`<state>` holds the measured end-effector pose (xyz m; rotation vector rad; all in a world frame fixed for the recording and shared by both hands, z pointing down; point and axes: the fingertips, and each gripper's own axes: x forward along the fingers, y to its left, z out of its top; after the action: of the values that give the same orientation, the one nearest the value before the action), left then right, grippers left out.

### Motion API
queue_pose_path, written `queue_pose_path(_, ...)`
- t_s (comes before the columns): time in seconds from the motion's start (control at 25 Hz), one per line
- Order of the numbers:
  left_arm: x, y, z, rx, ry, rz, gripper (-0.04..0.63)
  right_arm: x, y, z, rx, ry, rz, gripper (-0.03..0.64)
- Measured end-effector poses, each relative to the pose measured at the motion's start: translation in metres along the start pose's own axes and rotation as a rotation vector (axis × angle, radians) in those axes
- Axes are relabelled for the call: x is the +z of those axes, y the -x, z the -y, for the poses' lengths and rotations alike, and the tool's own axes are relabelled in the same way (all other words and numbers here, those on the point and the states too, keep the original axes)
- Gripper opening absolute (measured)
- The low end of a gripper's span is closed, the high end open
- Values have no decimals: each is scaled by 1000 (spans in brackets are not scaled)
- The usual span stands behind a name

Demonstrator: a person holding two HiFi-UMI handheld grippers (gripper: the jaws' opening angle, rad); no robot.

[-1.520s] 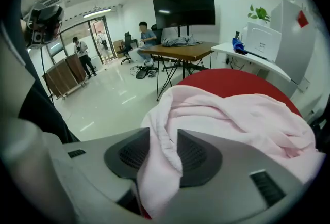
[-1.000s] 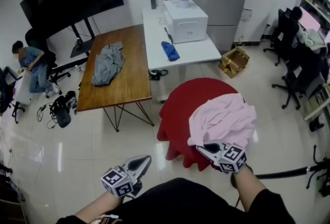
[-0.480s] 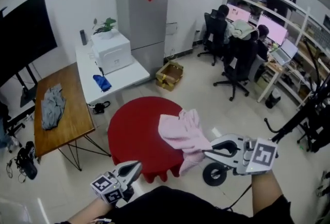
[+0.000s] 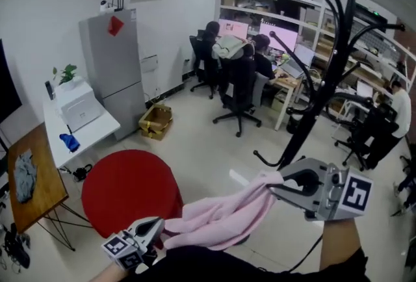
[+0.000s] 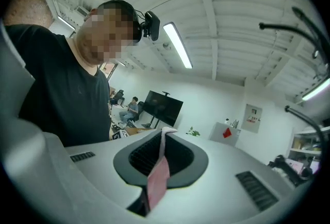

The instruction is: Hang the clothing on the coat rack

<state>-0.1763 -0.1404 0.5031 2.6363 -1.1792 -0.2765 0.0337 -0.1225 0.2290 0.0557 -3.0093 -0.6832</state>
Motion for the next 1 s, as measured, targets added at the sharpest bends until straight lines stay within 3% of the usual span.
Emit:
queue_pose_path(0.36,11,-128,103,-183,-30,3,-8,23,124,1,-33,110,-59,5)
queue_pose_path(0.56,2,-157,133,-206,-19,-26,-8,33,183,46,-112,96,-15,5)
queue_pose_path(0.84,-7,-159,127,-153,6,-35,-8,1,257,122,-314,-125,57,5)
queue_pose_path(1.0,-6,-157,121,-145,15,-29,-8,-21,280,147,-419,-197,46,5)
